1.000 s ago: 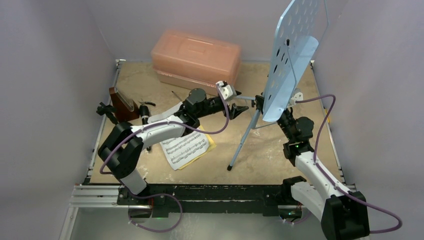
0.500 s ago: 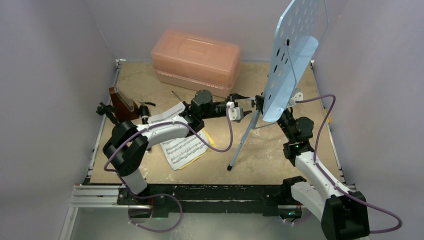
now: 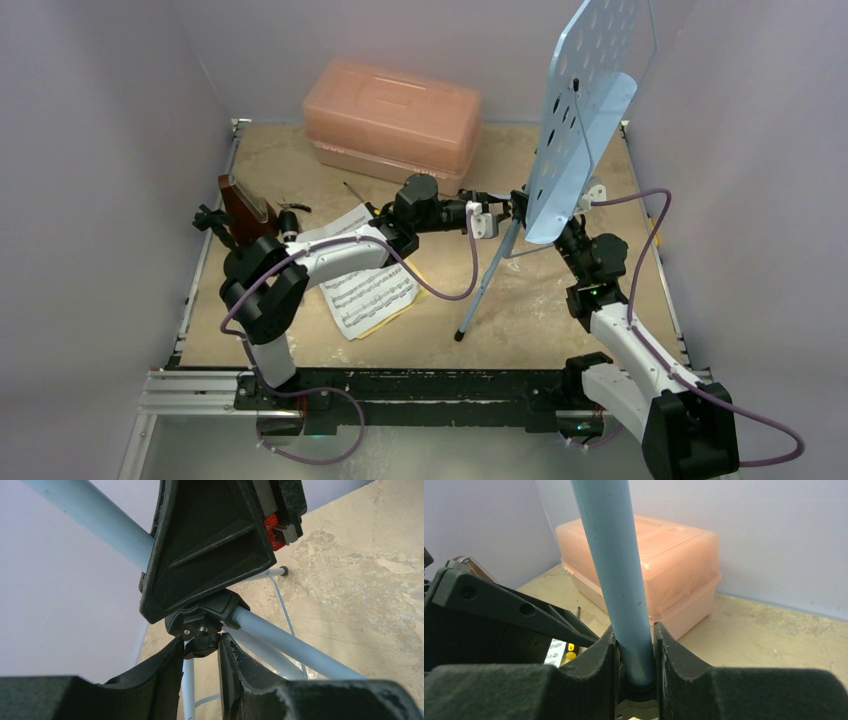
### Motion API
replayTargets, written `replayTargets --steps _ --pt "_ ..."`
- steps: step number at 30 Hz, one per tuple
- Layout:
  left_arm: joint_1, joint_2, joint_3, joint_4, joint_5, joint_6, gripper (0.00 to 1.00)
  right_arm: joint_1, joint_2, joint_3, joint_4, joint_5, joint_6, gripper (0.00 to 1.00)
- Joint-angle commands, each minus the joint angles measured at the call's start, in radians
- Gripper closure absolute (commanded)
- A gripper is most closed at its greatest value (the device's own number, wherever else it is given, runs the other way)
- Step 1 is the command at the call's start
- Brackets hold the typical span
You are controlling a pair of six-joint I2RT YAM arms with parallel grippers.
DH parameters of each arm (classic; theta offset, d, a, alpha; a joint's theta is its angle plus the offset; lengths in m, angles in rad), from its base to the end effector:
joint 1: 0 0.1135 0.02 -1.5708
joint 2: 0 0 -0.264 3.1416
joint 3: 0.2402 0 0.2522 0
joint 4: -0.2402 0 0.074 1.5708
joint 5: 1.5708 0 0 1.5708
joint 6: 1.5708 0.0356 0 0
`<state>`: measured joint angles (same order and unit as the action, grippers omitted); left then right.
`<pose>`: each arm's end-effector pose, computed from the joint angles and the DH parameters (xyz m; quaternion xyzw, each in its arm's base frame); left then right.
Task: Pack up the instrument practice props
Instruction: Unscrew the knob on the music stand.
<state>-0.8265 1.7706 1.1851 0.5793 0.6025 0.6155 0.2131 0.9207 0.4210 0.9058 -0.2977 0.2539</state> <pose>0.2650 -0.3175 0.2862 0.6043 0.3707 -0.2802 0.6473 0.1964 0.0532 0.3016 -0.1127 0.5463 0.2705 0.7847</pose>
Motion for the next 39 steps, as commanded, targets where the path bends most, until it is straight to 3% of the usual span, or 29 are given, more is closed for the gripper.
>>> replayTargets --steps 1,9,18,24,28,33,35,39 --pt "-0.001 0.013 0.062 -0.025 0.046 -0.052 0.74 0.008 -0.004 0.001 -0.006 -0.014 0.157 0.94" --pt "0.040 0.038 0.122 -0.024 0.141 -0.367 0.97 0.008 -0.010 0.001 -0.009 -0.014 0.155 0.94" --pt "0.076 0.082 0.222 -0.058 0.141 -0.912 0.98 0.009 -0.010 0.002 -0.013 -0.015 0.155 0.94" --pt "0.091 0.126 0.206 0.064 0.134 -1.317 0.97 0.008 -0.017 0.002 -0.014 -0.017 0.157 0.94" --pt "0.106 0.157 0.180 0.145 0.133 -1.535 0.88 0.009 -0.029 0.001 -0.018 -0.014 0.155 0.94" --pt "0.108 0.118 0.110 0.188 0.086 -1.557 0.71 0.009 -0.047 0.002 -0.019 -0.022 0.156 0.94" --pt "0.107 0.072 0.076 0.158 0.055 -1.497 0.63 0.009 -0.055 0.002 -0.019 -0.022 0.157 0.94" --pt "0.087 -0.031 -0.002 0.030 -0.053 -1.329 0.60 0.008 -0.058 0.003 -0.018 -0.010 0.150 0.94"
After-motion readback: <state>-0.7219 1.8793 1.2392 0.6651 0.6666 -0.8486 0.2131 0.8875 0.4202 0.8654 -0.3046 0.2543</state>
